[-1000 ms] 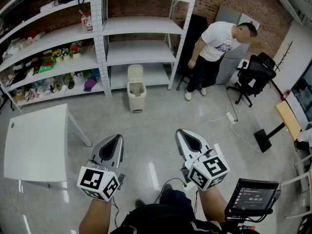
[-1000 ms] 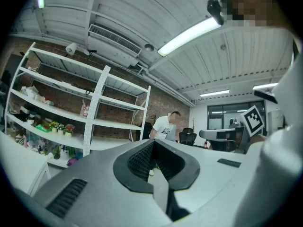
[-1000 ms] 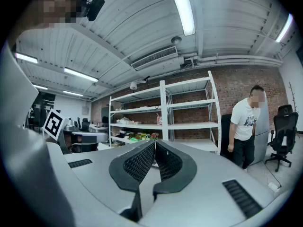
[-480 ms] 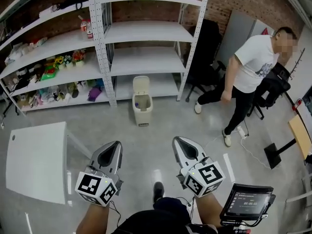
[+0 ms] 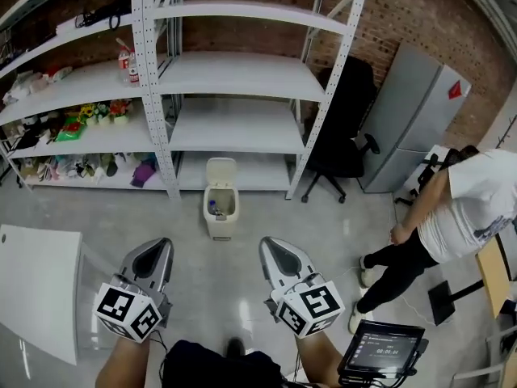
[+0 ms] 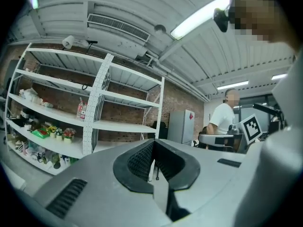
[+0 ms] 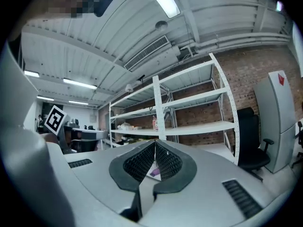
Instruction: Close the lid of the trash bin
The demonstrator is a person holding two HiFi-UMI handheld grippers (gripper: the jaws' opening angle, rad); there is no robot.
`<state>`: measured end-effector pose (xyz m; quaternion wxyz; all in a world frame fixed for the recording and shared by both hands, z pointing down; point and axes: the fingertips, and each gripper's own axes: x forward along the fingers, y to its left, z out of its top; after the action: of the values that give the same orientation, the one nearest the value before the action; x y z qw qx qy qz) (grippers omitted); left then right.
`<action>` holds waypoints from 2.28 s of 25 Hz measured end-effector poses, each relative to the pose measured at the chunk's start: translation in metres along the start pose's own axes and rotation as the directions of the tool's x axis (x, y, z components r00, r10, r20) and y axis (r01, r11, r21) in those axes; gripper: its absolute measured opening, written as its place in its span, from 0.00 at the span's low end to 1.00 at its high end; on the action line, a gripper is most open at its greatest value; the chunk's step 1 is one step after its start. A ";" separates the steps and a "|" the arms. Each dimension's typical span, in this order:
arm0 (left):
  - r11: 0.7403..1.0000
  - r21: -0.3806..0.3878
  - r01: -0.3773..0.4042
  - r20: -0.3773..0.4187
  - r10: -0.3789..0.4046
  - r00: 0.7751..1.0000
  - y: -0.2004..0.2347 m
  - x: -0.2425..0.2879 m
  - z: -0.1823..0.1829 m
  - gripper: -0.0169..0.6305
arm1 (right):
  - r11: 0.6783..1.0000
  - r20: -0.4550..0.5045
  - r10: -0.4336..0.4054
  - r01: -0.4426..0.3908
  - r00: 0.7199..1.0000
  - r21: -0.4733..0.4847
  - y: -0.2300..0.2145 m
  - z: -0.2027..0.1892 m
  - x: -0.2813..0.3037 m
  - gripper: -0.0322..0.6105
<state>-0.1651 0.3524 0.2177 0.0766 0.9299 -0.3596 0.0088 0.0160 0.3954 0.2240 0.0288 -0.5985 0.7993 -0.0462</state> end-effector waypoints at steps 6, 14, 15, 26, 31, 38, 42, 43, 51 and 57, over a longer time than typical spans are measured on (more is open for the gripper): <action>0.999 -0.037 0.003 -0.008 -0.004 1.000 0.040 0.077 -0.017 0.01 | 1.000 -0.041 -0.022 0.021 0.999 -0.003 -0.054 -0.020 0.061 0.06; 0.997 -0.042 0.066 0.016 -0.066 0.998 0.133 0.191 -0.002 0.01 | 0.996 -0.064 -0.081 0.078 0.995 -0.039 -0.104 -0.011 0.184 0.06; 0.996 -0.045 0.081 0.020 -0.080 0.997 0.144 0.204 0.002 0.01 | 0.995 -0.065 -0.093 0.090 0.994 -0.046 -0.109 -0.008 0.200 0.06; 0.990 -0.077 0.121 -0.005 -0.122 0.992 0.253 0.318 0.024 0.01 | 0.994 -0.113 -0.109 0.109 0.988 -0.007 -0.156 -0.007 0.350 0.06; 0.991 -0.100 0.084 -0.022 -0.087 0.996 0.279 0.378 0.019 0.01 | 0.997 -0.121 -0.080 0.081 0.989 0.010 -0.203 -0.014 0.404 0.06; 0.994 -0.107 0.007 -0.096 -0.017 0.995 0.303 0.468 -0.003 0.01 | 0.998 -0.140 -0.011 0.019 0.990 0.057 -0.282 -0.038 0.472 0.06; 0.993 -0.116 -0.018 -0.123 0.004 0.992 0.313 0.512 -0.015 0.01 | 0.998 -0.188 0.016 -0.004 0.982 0.060 -0.323 -0.054 0.505 0.06; 0.993 -0.116 -0.025 -0.137 0.009 0.991 0.317 0.522 -0.021 0.01 | 0.998 -0.203 0.023 -0.010 0.979 0.062 -0.330 -0.061 0.514 0.06; 0.983 -0.181 -0.023 -0.289 -0.031 0.957 0.367 0.599 -0.108 0.01 | 0.997 -0.369 0.026 0.004 0.929 0.081 -0.369 -0.149 0.586 0.06; 0.961 -0.275 -0.019 -0.449 -0.111 0.887 0.399 0.634 -0.229 0.01 | 0.990 -0.511 0.004 0.069 0.860 0.124 -0.385 -0.256 0.613 0.06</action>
<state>0.0463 -0.3278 0.5435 0.2863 0.8902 -0.3066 0.1776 0.1845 -0.2896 0.5255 -0.1430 -0.5750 0.7631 -0.2582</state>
